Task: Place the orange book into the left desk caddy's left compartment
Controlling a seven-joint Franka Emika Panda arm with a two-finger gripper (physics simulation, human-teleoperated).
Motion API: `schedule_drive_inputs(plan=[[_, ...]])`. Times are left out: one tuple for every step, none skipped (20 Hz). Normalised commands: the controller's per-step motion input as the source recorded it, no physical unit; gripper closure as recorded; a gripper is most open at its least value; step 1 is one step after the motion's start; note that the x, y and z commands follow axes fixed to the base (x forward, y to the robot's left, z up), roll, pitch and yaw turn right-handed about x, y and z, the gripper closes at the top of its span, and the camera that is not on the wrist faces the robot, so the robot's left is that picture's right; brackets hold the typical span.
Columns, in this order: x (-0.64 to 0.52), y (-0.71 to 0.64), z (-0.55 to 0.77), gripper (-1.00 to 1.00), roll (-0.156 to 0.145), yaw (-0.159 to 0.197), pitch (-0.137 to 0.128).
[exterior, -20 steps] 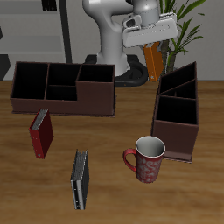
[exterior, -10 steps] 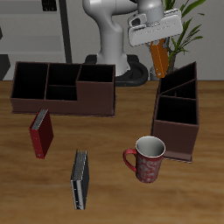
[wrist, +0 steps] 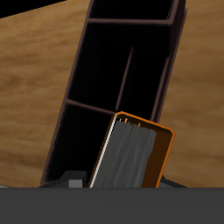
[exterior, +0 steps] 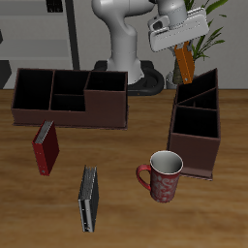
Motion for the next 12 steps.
schedule_drive_inputs(plan=[[-0.13,0.34,-0.12,1.00,0.036,0.060,0.011],[0.03,-0.07,0.03,1.00,0.000,0.000,0.000],[-0.05,0.28,-0.12,1.00,0.074,0.014,0.041],[0.02,0.05,0.00,1.00,0.016,0.023,-0.001],[0.01,0.59,-0.15,1.00,0.069,0.098,0.047],[0.09,0.15,-0.01,1.00,0.017,0.006,0.016],[0.05,0.16,-0.04,1.00,0.024,0.042,0.003],[0.05,0.11,-0.02,1.00,0.009,-0.006,0.016],[0.01,0.14,0.03,1.00,0.054,0.047,-0.016],[0.00,0.00,0.00,1.00,0.000,0.000,0.000],[0.05,0.06,0.04,1.00,0.017,-0.004,-0.012],[0.05,0.22,0.05,1.00,0.022,0.022,-0.003]])
